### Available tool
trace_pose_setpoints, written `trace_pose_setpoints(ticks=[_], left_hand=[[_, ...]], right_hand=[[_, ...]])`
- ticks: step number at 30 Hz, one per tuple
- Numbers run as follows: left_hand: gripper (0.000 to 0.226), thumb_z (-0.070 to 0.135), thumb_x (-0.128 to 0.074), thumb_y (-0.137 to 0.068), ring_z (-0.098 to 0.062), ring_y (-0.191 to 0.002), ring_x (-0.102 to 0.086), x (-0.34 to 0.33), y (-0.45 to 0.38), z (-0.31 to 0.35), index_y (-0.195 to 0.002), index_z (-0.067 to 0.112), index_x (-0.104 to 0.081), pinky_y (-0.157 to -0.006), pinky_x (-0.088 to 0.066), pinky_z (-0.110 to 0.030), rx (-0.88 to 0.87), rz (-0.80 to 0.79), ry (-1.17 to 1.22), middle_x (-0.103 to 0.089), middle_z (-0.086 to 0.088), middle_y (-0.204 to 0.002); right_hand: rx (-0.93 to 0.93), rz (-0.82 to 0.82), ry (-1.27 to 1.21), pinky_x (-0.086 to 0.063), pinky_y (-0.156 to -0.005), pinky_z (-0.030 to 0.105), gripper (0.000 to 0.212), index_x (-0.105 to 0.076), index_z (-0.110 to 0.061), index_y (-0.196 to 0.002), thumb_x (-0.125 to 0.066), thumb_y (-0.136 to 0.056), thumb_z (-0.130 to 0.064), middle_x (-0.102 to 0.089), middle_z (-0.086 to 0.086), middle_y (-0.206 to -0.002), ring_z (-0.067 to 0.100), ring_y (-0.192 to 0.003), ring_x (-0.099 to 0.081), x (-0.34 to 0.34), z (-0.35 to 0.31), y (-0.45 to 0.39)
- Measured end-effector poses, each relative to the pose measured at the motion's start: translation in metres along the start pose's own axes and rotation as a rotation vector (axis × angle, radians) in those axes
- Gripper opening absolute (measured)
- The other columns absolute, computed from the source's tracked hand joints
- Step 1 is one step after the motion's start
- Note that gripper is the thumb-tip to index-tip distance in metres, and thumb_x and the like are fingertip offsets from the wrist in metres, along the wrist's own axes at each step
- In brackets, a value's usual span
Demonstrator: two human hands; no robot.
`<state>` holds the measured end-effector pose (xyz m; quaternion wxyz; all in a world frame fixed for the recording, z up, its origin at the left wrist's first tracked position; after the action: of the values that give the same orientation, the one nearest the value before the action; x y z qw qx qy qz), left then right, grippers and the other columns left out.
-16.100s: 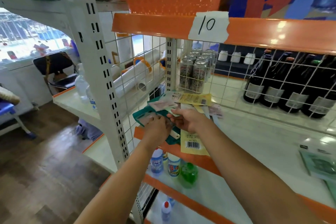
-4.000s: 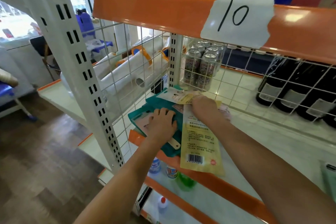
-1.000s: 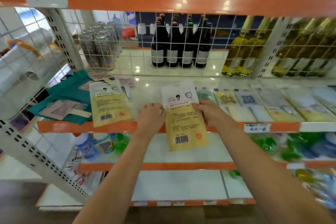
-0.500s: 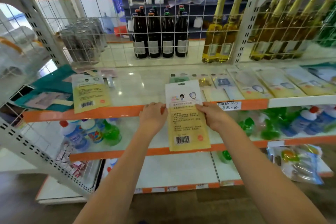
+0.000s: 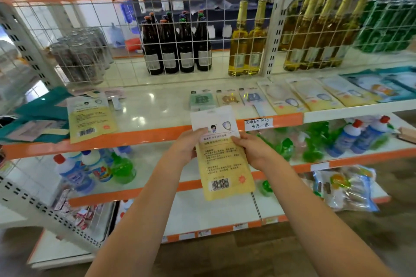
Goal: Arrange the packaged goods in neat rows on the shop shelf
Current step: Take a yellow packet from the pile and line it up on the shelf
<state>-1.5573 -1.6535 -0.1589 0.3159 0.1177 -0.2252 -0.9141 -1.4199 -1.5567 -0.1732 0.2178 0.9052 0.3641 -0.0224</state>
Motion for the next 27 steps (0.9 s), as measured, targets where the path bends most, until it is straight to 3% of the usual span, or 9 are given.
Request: trace_pose_setpoints(ticks=[3,7,9,12,15,18,22,24,27], left_hand=[[0.027,0.016,-0.063,-0.091,-0.024,-0.081,-0.065,-0.007,0.000,-0.003,-0.116,0.006,-0.062,-0.073,-0.055,-0.036,-0.005,-0.002,0.002,-0.069,-0.010,-0.093],[0.012,0.017,-0.066,-0.088,-0.029,-0.105,-0.062,-0.011,0.003,-0.004,-0.100,0.013,-0.066,-0.101,-0.045,-0.048,-0.060,0.028,-0.060,-0.070,-0.010,-0.107],[0.005,0.017,-0.065,-0.089,-0.027,-0.105,-0.061,-0.013,0.006,-0.001,-0.093,0.015,-0.066,-0.102,-0.043,-0.047,-0.101,0.050,-0.078,-0.068,-0.010,-0.113],[0.020,0.014,-0.060,-0.092,-0.024,-0.092,-0.062,-0.014,0.011,0.008,-0.110,0.007,-0.065,-0.083,-0.051,-0.035,-0.173,0.088,-0.069,-0.067,-0.013,-0.115],[0.027,0.011,-0.057,-0.093,-0.028,-0.098,-0.063,-0.015,0.014,0.014,-0.118,0.004,-0.061,-0.076,-0.049,-0.033,-0.224,0.143,-0.062,-0.066,-0.015,-0.117],[0.028,0.008,-0.054,-0.093,-0.030,-0.105,-0.063,-0.015,0.014,0.016,-0.120,0.002,-0.058,-0.079,-0.049,-0.035,-0.235,0.191,-0.006,-0.065,-0.016,-0.118],[0.030,0.006,-0.050,-0.093,-0.025,-0.092,-0.062,-0.018,0.018,0.015,-0.122,0.002,-0.055,-0.065,-0.050,-0.032,-0.217,0.182,0.080,-0.066,-0.016,-0.115],[0.030,0.006,-0.048,-0.094,-0.021,-0.085,-0.062,-0.019,0.019,0.014,-0.123,0.003,-0.053,-0.058,-0.049,-0.029,-0.205,0.164,0.111,-0.066,-0.015,-0.110],[0.030,0.006,-0.046,-0.094,-0.018,-0.080,-0.062,-0.020,0.020,0.010,-0.124,0.003,-0.052,-0.057,-0.052,-0.030,-0.198,0.139,0.126,-0.065,-0.014,-0.107]], right_hand=[[0.000,0.015,0.013,-0.053,-0.073,0.034,0.014,-0.059,-0.005,-0.097,-0.045,-0.097,-0.003,-0.066,0.010,-0.088,0.021,-0.079,-0.063,0.002,0.003,0.007],[-0.023,0.052,0.083,-0.051,-0.073,0.033,0.011,-0.058,-0.006,-0.101,-0.048,-0.097,-0.007,-0.065,0.009,-0.088,0.020,-0.079,-0.062,0.009,0.009,0.011],[-0.011,0.105,0.188,-0.051,-0.073,0.031,0.013,-0.058,-0.007,-0.107,-0.051,-0.096,-0.010,-0.065,0.009,-0.093,0.020,-0.082,-0.061,0.014,0.010,0.012],[0.078,0.212,0.364,-0.051,-0.088,0.036,0.032,-0.053,-0.005,-0.124,-0.056,-0.093,-0.016,-0.063,0.008,-0.112,0.023,-0.103,-0.060,0.018,0.007,0.016],[0.184,0.300,0.642,-0.043,-0.098,0.035,0.044,-0.049,-0.010,-0.131,-0.058,-0.092,-0.031,-0.055,0.003,-0.127,0.021,-0.118,-0.053,0.014,0.007,0.026],[0.198,0.241,0.733,-0.047,-0.097,0.040,0.058,-0.047,-0.016,-0.133,-0.059,-0.087,-0.049,-0.054,0.003,-0.131,0.020,-0.115,-0.056,0.002,0.014,0.034],[0.243,0.168,0.929,-0.041,-0.105,0.036,0.083,-0.031,-0.012,-0.145,-0.068,-0.081,-0.048,-0.042,0.004,-0.140,0.019,-0.127,-0.043,-0.020,0.026,0.045],[0.288,0.212,1.048,-0.039,-0.106,0.037,0.082,-0.025,-0.012,-0.147,-0.067,-0.083,-0.041,-0.036,0.002,-0.145,0.020,-0.131,-0.038,-0.023,0.031,0.048],[0.365,0.335,1.191,-0.046,-0.092,0.034,0.056,-0.030,-0.014,-0.145,-0.051,-0.093,-0.018,-0.046,0.004,-0.139,0.023,-0.120,-0.050,-0.023,0.029,0.051]])
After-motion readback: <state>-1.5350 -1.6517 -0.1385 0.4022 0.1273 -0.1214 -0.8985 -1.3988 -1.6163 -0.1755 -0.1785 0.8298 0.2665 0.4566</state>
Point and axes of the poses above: each hand's wrist, its own y-axis away from the middle knuckle, its own x-axis out of the back of the hand, z = x × y, the point moved 5 cm from there along -y, towards the middle knuckle
